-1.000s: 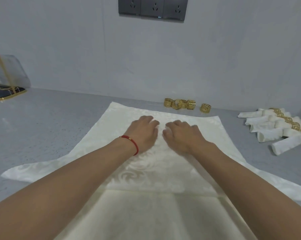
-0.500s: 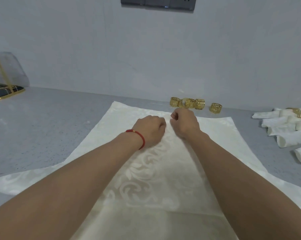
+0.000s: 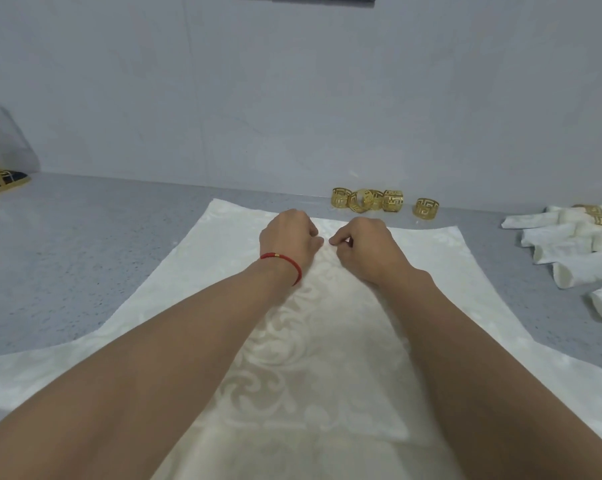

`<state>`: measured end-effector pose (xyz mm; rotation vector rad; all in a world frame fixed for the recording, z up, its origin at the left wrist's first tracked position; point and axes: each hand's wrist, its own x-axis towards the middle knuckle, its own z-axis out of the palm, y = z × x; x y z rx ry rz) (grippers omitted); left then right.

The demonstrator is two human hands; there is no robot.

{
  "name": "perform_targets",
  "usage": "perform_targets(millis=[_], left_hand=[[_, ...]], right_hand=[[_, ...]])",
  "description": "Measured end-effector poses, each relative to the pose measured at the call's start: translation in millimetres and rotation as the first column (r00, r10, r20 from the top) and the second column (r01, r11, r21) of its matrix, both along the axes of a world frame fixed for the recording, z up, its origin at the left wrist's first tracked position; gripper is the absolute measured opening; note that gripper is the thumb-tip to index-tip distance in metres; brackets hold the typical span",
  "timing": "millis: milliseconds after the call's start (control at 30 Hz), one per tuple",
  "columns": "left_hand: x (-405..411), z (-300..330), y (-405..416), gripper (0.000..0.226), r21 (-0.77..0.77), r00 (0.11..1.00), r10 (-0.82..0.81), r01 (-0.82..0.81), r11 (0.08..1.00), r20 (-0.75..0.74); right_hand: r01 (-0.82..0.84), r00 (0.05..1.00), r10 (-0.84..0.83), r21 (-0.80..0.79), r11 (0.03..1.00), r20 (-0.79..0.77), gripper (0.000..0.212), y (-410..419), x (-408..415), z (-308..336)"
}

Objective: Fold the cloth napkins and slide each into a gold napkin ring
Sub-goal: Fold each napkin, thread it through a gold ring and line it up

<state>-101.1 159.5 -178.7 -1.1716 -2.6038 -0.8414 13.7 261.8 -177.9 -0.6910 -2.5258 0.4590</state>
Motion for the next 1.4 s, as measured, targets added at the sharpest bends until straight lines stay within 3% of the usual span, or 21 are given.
perform_targets(millis=[133,267,367,500,567,633,767,933,1100,1233,1300,1400], left_hand=[[-1.5,4.6,1.8,0.008,-0.023,0.997,-0.073,0.072,0.997,-0.018],[1.1,11.6,-0.1,0.006,-0.104,0.980,-0.135,0.121,0.987,-0.143],[1.8,11.5,-7.1,0.015,-0.159,0.961,-0.174,0.141,0.977,-0.215],[-1.5,13.0,-14.6,0.030,-0.261,0.876,-0.300,0.211,0.942,-0.378],[-2.6,16.9,-17.0,0.032,-0.306,0.880,-0.346,0.249,0.919,-0.324],[-1.3,18.3,-19.9,0.027,-0.284,0.915,-0.327,0.256,0.924,-0.239],[2.9,8.4,-20.8,0.020,0.065,0.982,-0.184,0.180,0.981,0.052],[5.2,-0.4,-16.5,0.021,0.134,0.988,-0.124,0.112,0.985,0.088],[3.0,0.6,-18.6,0.009,-0.085,0.979,-0.152,0.141,0.986,-0.137],[5.9,4.2,-26.1,0.009,-0.177,0.923,-0.224,0.175,0.969,-0.313],[7.3,7.0,-31.4,0.019,-0.215,0.885,-0.265,0.194,0.957,-0.383],[16.3,19.8,-34.9,0.023,-0.393,0.824,-0.373,0.203,0.897,-0.427]], right_hand=[[-0.002,0.999,-0.001,-0.058,0.998,-0.048,0.025,3.5,-2.4,-1.1],[-0.017,1.000,0.017,-0.031,0.999,-0.017,0.015,6.3,-8.4,-5.7],[0.014,1.000,-0.012,0.113,0.994,-0.015,0.013,2.8,-5.3,-3.4],[-0.061,0.992,0.013,0.406,0.912,0.122,0.026,1.2,1.0,4.7],[-0.107,0.985,0.045,0.391,0.914,0.165,0.029,-1.8,3.1,7.6],[-0.089,0.988,0.052,0.267,0.959,0.144,0.025,-3.8,6.1,9.4],[-0.028,0.999,0.028,-0.015,1.000,-0.025,0.022,-2.4,9.3,2.0],[-0.056,0.996,0.052,-0.061,0.997,-0.066,0.015,2.8,11.4,-1.5],[-0.069,0.983,0.035,0.186,0.980,0.181,0.013,4.4,7.1,8.3],[-0.104,0.973,0.033,0.307,0.946,0.228,0.015,-2.5,6.7,15.4],[-0.129,0.970,0.055,0.311,0.942,0.237,0.019,-3.6,8.2,19.7],[-0.182,0.941,0.107,0.215,0.959,0.322,0.025,-1.7,11.4,26.1]])
